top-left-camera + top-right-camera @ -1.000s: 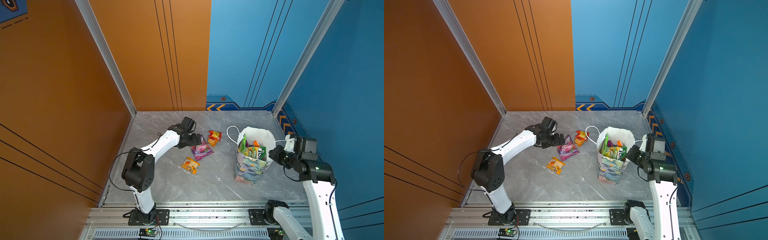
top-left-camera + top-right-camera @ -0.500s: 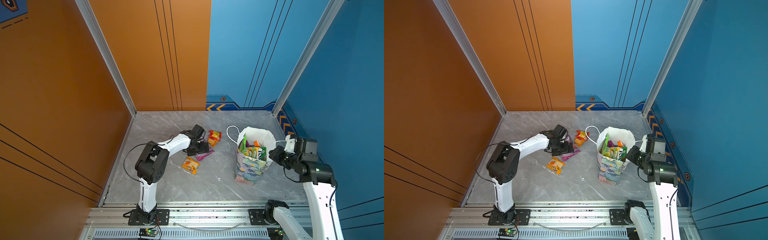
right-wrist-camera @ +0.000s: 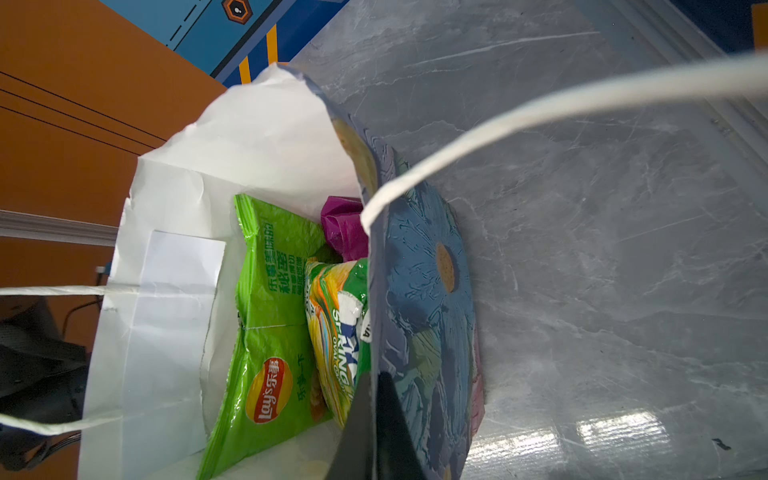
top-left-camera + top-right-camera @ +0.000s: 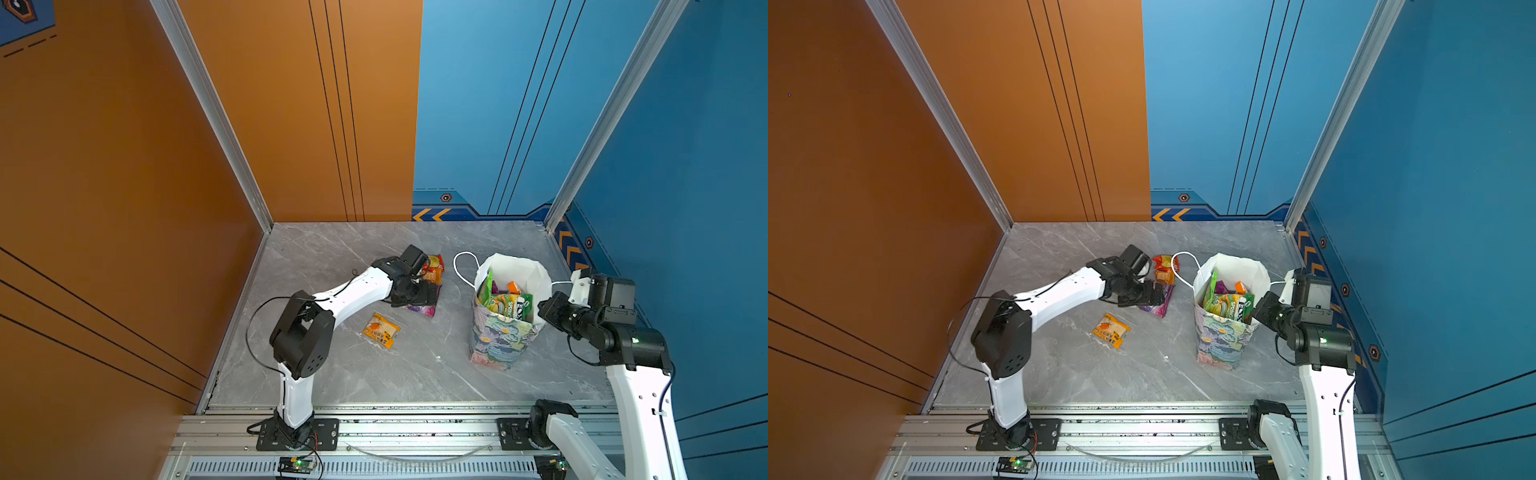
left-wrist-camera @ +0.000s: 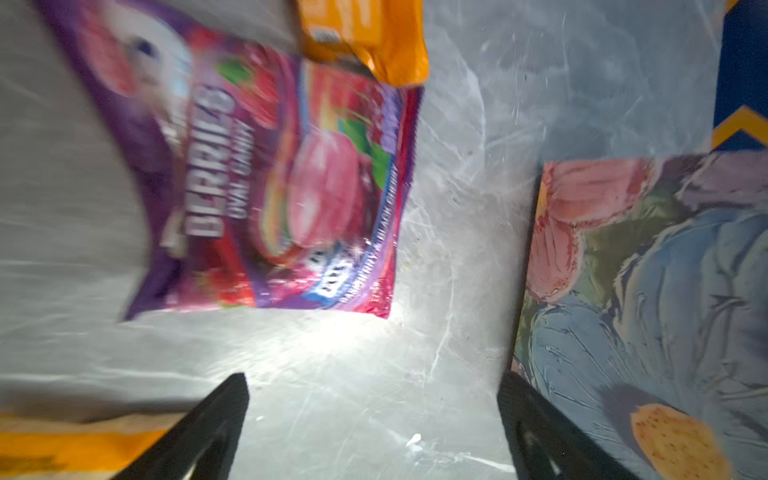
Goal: Place the snacks into the paper bag
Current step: 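Lower the left gripper and pinch the Berries bag's edge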
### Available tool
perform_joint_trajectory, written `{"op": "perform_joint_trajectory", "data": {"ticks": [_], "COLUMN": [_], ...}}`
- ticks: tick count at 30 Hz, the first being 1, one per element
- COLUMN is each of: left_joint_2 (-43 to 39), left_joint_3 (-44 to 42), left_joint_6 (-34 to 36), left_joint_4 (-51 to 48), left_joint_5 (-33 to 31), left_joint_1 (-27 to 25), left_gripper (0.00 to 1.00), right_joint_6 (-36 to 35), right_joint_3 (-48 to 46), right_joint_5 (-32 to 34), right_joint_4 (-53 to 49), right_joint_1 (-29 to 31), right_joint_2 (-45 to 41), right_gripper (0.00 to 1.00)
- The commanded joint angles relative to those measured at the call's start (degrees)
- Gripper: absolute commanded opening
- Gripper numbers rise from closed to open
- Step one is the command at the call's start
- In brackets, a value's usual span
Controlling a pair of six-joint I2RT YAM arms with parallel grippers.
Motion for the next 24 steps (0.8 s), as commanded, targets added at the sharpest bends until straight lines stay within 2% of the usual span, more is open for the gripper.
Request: {"op": "perform_joint_trajectory", "data": {"ticks": [1, 5, 8, 15, 22, 24], "left_joint_2": [-1.8, 1.2, 4.4, 11.4, 14.9, 15.8], "left_joint_3": [-1.5, 0.2, 2.4, 6.6, 7.2, 7.3], "left_joint_6": [4.5, 6.3, 7.6, 8.6, 7.8, 7.8], "left_joint_4": [-4.6, -5.2, -5.2, -3.7, -2.2, -2.0], "left_joint_5": [-4.8, -3.8, -2.5, 4.7, 6.6, 6.9], "left_joint_1": [5.7, 10.4, 11.3, 10.5, 9.0, 8.5], "left_gripper": [0.95, 0.92, 0.91, 0.89, 0.87, 0.81], "right_joint_6": [-1.2, -1.1, -1.2, -1.1, -1.4, -1.4], "right_joint_3": [-0.1, -0.4, -0.7, -1.3, -1.1, -1.2], "right_joint_5": [-0.7, -0.5, -0.7, -1.0, -1.4, -1.4], "right_joint_4": [1.4, 1.6, 1.4, 1.3, 0.7, 0.6], "right_joint_1": [-0.7, -0.7, -0.6, -0.7, -0.6, -0.6], "right_joint_2": [-0.9, -1.2, -1.4, -1.5, -1.7, -1.8], "right_gripper": [0.00, 0.00, 0.00, 0.00, 0.00, 0.00]}}
